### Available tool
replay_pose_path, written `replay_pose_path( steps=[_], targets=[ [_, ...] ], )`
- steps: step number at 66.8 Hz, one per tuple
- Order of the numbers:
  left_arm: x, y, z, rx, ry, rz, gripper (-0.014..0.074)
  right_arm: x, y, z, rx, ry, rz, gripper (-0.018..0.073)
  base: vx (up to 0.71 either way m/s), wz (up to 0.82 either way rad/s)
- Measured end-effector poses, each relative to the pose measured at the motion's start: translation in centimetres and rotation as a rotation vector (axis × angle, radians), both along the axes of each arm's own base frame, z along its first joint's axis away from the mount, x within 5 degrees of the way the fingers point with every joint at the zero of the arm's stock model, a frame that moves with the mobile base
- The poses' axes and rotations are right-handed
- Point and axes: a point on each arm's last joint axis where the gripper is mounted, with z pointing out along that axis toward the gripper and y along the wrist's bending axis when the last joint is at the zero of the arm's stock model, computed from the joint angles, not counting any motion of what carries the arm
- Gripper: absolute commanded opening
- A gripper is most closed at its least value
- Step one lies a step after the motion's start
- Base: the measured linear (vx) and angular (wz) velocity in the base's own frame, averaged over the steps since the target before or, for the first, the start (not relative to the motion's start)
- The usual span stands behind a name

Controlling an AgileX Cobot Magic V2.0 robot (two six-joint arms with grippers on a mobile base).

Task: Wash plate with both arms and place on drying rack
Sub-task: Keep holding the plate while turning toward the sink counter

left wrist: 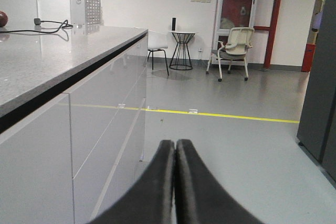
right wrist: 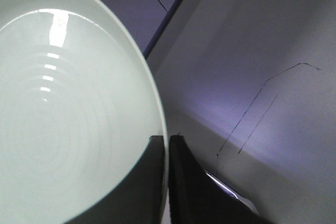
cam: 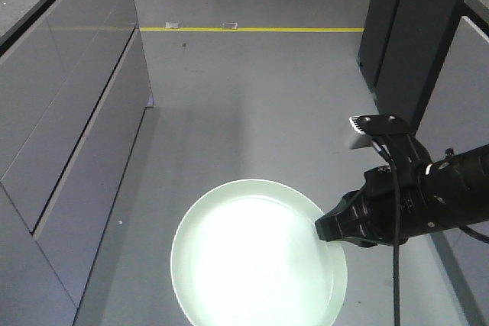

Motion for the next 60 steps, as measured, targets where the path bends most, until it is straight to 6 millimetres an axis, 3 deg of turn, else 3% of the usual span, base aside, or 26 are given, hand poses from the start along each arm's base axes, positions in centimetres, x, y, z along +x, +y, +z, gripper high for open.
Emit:
replay_pose_path(
  steps=[60],
  targets=[
    [0.00, 0.00, 0.00, 0.000, 0.000, 0.000, -0.0006, 0.00, 0.00, 0.00, 0.000, 0.000, 0.000, -0.0001, 0.17, -0.03]
  ],
)
